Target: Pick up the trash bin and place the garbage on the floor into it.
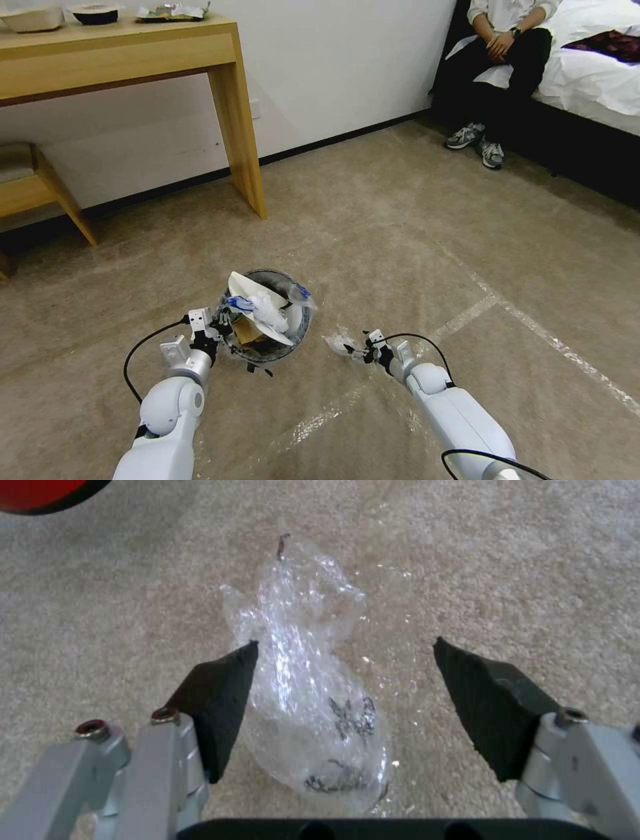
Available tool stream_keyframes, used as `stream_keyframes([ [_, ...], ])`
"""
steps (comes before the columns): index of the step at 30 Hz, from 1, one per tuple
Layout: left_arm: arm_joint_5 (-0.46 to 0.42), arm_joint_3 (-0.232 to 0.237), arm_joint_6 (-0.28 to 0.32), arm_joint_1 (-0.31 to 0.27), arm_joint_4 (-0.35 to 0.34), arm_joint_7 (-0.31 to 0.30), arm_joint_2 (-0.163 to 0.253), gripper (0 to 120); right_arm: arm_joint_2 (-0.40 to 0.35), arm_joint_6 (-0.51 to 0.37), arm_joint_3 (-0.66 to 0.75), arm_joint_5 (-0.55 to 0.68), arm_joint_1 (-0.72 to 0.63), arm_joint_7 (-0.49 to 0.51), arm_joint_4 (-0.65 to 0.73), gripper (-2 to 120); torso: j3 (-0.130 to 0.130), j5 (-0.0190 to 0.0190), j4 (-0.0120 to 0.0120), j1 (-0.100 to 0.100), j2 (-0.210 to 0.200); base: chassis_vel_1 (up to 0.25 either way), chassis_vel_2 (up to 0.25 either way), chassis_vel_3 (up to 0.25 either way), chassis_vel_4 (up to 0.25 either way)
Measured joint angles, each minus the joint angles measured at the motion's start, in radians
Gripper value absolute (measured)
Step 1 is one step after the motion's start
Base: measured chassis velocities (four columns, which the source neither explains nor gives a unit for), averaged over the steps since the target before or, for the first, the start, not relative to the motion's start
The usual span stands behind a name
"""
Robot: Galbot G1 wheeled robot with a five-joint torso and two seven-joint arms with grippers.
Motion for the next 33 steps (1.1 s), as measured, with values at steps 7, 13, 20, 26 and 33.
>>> stream_keyframes([
  [7, -0.001, -0.001, -0.001, 0.001, -0.003, 0.0, 0.001, 1, 0.011, -0.012, 0.0, -0.005, 0.004, 0.009, -0.008, 49, 0.0, 0.0003, 0.0, 0.0, 0.0, 0.0, 0.0, 0.0, 0.0],
  [13, -0.001, -0.001, -0.001, 0.0, -0.004, 0.0, 0.0, 1, 0.01, -0.02, 0.0, -0.005, -0.001, 0.017, -0.008, 27, 0.0, 0.0002, 0.0, 0.0, 0.0, 0.0, 0.0, 0.0, 0.0],
  [20, -0.002, 0.0, -0.001, -0.004, 0.0, -0.002, -0.002, 1, 0.012, -0.028, 0.0, -0.001, -0.006, 0.023, -0.017, 2, 0.0, 0.0002, -0.0001, 0.0, 0.0, 0.0, 0.0, 0.0, 0.0],
  [26, -0.001, 0.002, -0.001, -0.004, 0.002, -0.003, -0.003, 1, 0.012, -0.029, 0.0, 0.003, -0.007, 0.026, -0.019, 0, 0.0, 0.0002, -0.0001, 0.0, 0.0, 0.0, 0.0, 0.0, 0.0],
  [33, 0.001, 0.006, -0.001, 0.0, 0.003, -0.003, -0.006, 1, 0.003, -0.021, 0.002, 0.011, -0.031, 0.027, 0.024, 0, 0.0, 0.0003, -0.0001, 0.0, 0.0, 0.0, 0.0, 0.0, 0.0],
])
